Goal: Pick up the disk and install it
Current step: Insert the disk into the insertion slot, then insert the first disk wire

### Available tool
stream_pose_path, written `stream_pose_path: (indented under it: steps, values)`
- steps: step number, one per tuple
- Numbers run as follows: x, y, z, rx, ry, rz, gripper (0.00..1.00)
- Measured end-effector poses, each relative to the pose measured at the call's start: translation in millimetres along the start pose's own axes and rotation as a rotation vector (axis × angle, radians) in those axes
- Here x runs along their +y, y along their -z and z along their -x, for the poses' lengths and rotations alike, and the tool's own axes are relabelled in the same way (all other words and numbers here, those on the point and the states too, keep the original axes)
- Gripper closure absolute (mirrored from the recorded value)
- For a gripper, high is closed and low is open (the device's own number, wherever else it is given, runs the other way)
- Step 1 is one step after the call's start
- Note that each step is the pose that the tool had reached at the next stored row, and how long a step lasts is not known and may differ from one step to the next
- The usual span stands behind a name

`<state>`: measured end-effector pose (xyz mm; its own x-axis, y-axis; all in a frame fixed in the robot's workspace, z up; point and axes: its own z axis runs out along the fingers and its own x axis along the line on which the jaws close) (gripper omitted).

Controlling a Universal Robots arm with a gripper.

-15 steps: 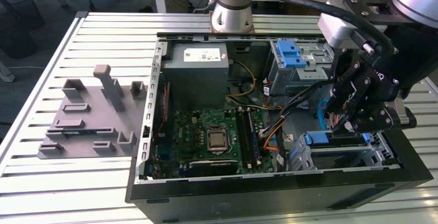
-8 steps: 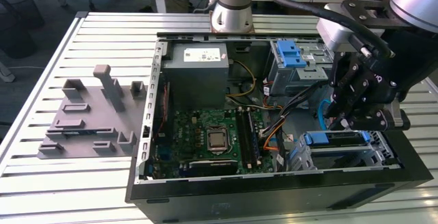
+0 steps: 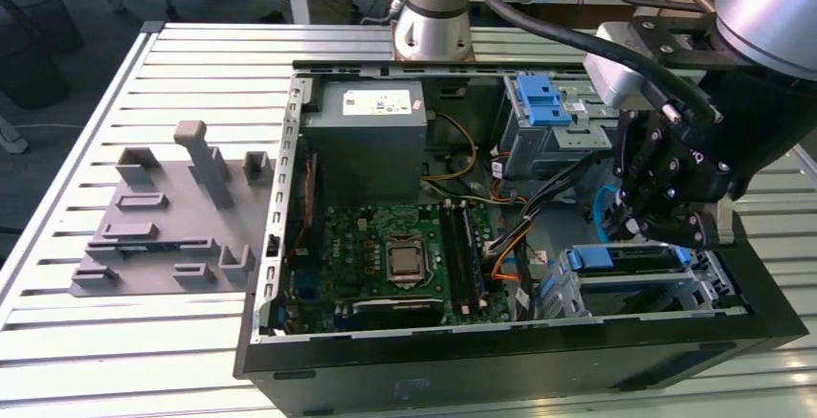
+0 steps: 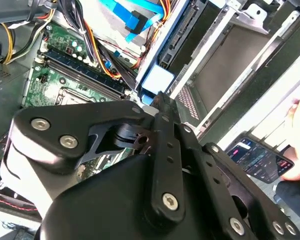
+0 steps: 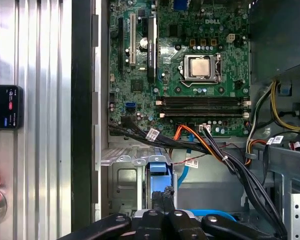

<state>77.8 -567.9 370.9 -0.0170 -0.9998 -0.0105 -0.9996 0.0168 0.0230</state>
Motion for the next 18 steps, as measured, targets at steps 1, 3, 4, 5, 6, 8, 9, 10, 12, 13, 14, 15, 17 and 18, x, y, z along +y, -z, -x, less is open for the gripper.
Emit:
stream_pose_path:
  steps: [1, 3, 4, 5, 6, 8, 9, 10, 12, 13, 14, 15, 17, 18]
  values:
    - [0.0, -0.7, 0.0, 0.0002, 0.000, 0.0000, 0.89]
    - [0.0, -1.7, 0.0, 0.0002, 0.000, 0.0000, 0.89]
    - [0.0, -2.3, 0.0, 0.0001, 0.000, 0.0000, 0.89]
    - [-0.1, -2.8, 0.0, 0.0001, 0.000, 0.0000, 0.89]
    - [-0.1, -3.2, 0.0, 0.0001, 0.000, 0.0000, 0.89]
    - [-0.1, -4.4, -0.1, 0.0001, 0.000, 0.0000, 0.89]
    - [-0.1, -5.0, -0.1, 0.0000, 0.000, 0.0000, 0.89]
    - [-0.1, -5.5, -0.1, 0.0001, 0.000, 0.0000, 0.89]
    - [-0.1, -6.4, -0.1, 0.0001, 0.000, 0.0000, 0.89]
    - [-0.2, -6.8, -0.1, 0.0001, 0.000, 0.0000, 0.89]
    - [-0.2, -7.2, -0.1, 0.0001, 0.000, 0.0000, 0.89]
    - [-0.2, -7.6, -0.1, 0.0001, 0.000, 0.0000, 0.89]
    - [-0.2, -8.2, -0.1, 0.0002, 0.000, 0.0000, 0.89]
    - [-0.2, -8.4, -0.1, 0.0002, 0.000, 0.0000, 0.89]
